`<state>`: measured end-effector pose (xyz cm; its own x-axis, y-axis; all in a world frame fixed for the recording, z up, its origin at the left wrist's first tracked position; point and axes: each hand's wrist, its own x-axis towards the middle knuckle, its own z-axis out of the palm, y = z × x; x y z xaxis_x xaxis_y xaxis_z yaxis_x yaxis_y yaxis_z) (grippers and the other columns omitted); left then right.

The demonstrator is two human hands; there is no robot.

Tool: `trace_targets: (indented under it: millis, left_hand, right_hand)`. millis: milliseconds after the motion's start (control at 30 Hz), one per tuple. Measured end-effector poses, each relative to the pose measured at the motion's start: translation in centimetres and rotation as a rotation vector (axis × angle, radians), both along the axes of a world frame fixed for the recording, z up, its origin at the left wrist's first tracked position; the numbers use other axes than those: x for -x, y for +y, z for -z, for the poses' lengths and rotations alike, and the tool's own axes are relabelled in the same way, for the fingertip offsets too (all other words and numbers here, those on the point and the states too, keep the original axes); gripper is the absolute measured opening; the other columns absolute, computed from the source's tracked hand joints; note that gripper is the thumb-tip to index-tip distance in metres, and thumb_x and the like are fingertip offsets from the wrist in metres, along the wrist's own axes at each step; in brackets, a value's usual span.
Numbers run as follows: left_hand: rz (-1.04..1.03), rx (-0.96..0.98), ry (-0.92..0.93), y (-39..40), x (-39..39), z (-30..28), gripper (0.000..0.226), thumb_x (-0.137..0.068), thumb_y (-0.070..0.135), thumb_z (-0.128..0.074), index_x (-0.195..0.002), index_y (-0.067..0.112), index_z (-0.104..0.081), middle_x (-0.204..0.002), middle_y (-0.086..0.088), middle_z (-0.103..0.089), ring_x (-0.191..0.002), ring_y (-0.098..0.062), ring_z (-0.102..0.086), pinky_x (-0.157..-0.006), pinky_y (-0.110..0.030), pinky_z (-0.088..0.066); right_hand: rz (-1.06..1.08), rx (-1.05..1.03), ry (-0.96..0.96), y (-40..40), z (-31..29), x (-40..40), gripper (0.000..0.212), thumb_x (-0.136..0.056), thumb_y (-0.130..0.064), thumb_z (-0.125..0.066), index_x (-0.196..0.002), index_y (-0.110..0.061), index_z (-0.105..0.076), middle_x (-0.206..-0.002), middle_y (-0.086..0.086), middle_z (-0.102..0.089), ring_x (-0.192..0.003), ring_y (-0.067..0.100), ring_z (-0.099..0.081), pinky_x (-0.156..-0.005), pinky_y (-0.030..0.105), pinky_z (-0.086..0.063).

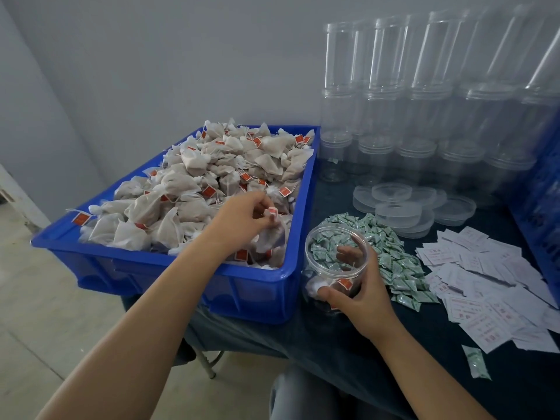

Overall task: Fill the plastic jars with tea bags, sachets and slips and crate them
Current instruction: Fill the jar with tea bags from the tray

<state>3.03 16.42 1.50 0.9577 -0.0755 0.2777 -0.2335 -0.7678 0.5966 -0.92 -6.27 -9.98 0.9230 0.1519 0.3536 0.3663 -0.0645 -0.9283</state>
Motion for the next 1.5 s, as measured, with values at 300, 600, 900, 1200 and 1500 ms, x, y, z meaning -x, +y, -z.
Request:
trace_targets:
  millis: [300, 600, 900, 1200, 1500]
  left_hand:
    - [0.02, 0.243, -0.154, -0.6, 1.0, -3.6, 0.014, -0.082, 0.019, -0.071, -0.086, 0.031, -0.065, -0.08, 0.012, -0.067, -0.075, -0.005, -0.063, -0.069, -0.016, -0.052]
    - [0.308, 0.09, -0.177, -7.1, 3.1, -5.0, 0.014, -0.084, 0.014, -0.069, -0.091, 0.025, -0.064, -0.083, 0.016, -0.063, -0.081, 0.002, -0.06, -0.077, -0.011, -0.049]
    - [0.335, -0.388, -0.185, -8.4, 2.1, -3.5, 0.015, -0.088, 0.016, -0.061, -0.101, 0.02, -0.067, -0.092, 0.007, -0.066, -0.085, -0.005, -0.047, -0.068, -0.016, -0.036]
    - [0.404, -0.894, -0.159, -9.3, 1.8, -3.3, 0.027, -0.091, 0.006, -0.049, -0.11, 0.021, -0.06, -0.098, 0.003, -0.063, -0.093, -0.018, -0.059, -0.077, -0.035, -0.052]
    - [0.361, -1.046, 0.069, -11.6, 1.7, -3.8, 0.015, -0.092, 0.006, -0.055, -0.105, 0.01, -0.062, -0.07, 0.002, -0.037, -0.059, -0.013, -0.042, -0.047, -0.022, -0.028]
  right_hand:
    - [0.001, 0.007, 0.003, 0.0, 0.1, -0.2, 0.094, -0.052, -0.056, -0.087, -0.123, -0.079, -0.031, -0.134, -0.013, -0.049, -0.118, -0.014, -0.05, -0.084, 0.008, -0.048]
    - [-0.001, 0.001, -0.002, 0.1, 0.0, -0.1, 0.09, -0.053, -0.05, -0.086, -0.121, -0.078, -0.033, -0.133, -0.012, -0.049, -0.117, -0.012, -0.051, -0.085, 0.007, -0.047]
    - [-0.021, -0.034, 0.007, 0.2, 0.2, -0.4, 0.095, -0.058, -0.044, -0.089, -0.136, -0.06, -0.036, -0.134, -0.016, -0.053, -0.125, 0.003, -0.054, -0.092, 0.015, -0.049]
    - [-0.007, -0.033, -0.006, 0.3, 0.2, -0.5, 0.094, -0.059, -0.046, -0.089, -0.131, -0.071, -0.034, -0.129, -0.03, -0.054, -0.124, -0.001, -0.055, -0.091, 0.014, -0.049]
    - [-0.01, -0.011, -0.003, 0.3, 0.3, -0.5, 0.094, -0.057, -0.046, -0.088, -0.127, -0.076, -0.032, -0.124, -0.037, -0.052, -0.12, -0.006, -0.054, -0.089, 0.013, -0.05]
